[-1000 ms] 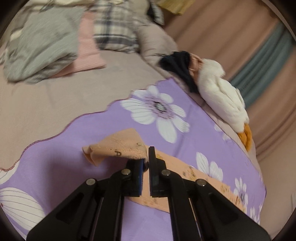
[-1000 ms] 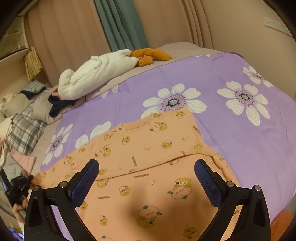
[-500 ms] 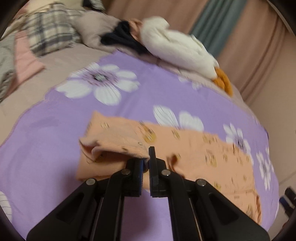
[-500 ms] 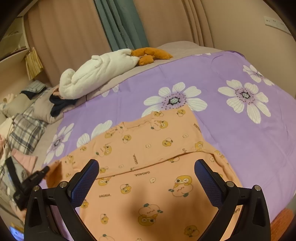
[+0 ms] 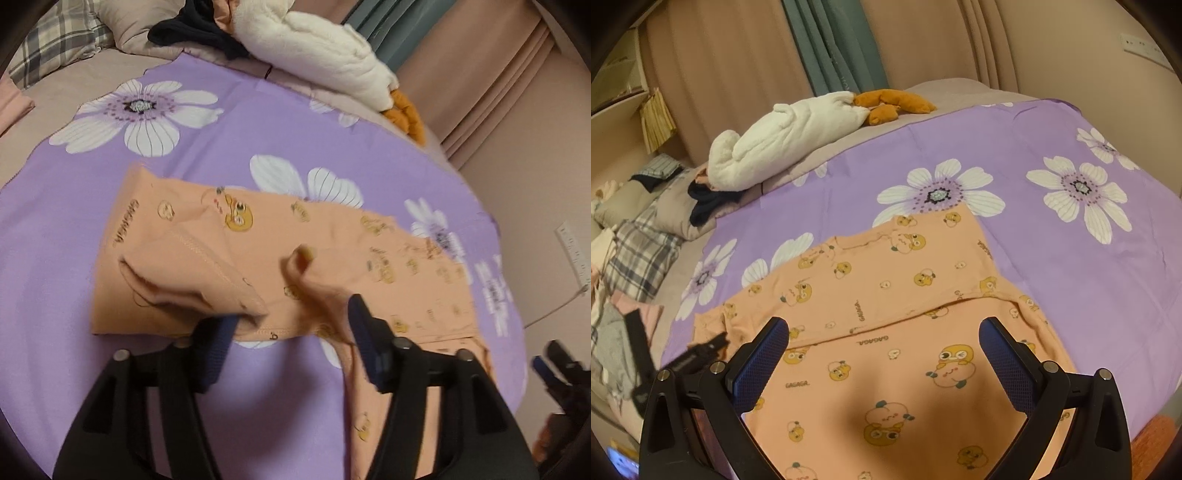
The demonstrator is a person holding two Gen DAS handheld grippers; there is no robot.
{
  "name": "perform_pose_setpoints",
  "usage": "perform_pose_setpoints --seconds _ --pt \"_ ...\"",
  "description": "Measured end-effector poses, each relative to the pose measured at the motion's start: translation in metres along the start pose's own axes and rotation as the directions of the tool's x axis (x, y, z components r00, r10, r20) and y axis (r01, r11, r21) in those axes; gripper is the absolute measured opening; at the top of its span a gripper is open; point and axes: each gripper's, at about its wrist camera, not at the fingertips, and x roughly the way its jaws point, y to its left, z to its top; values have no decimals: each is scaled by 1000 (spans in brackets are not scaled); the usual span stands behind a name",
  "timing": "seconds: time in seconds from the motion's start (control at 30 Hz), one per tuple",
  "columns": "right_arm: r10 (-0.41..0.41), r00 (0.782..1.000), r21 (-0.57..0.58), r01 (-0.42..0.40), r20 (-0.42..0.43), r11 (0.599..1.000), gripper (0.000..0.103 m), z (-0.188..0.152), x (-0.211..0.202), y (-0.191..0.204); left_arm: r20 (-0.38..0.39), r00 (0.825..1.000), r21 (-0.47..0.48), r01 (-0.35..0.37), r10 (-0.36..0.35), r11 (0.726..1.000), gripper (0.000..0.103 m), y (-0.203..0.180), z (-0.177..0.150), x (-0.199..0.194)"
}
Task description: Fold small clothes
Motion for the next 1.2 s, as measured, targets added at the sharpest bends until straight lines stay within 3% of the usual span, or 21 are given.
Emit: perform_pose_setpoints --seconds 0.13,0.3,0.5,0.6,0.77,0.9,1.0,1.2 --pt "6 1000 -21 -6 -21 1000 102 -3 8 7 70 998 -64 6 -1 998 73 18 10 -25" --pt "34 997 -62 -37 -63 997 102 -7 22 24 99 995 -152 24 -8 988 71 43 16 -37" --pt "49 995 -91 -57 -90 994 102 -13 30 38 36 999 -218 42 -35 975 57 57 15 -19" --pt "49 994 -97 -59 -99 994 102 -15 32 41 10 997 -228 78 -78 971 51 54 15 -10" --pt "48 994 -103 -58 -100 993 102 -15 34 43 1 980 -194 194 -198 962 51 33 14 5" --pt "47 994 -109 -58 -103 992 102 -15 34 45 -33 970 -147 234 -241 961 51 11 11 15" --pt "43 994 -119 -55 -99 991 102 -14 33 45 -58 976 -87 204 -209 975 51 -4 6 15" --pt "47 995 -113 -57 -90 992 102 -6 28 40 12 996 -40 84 -83 996 62 -14 2 -16"
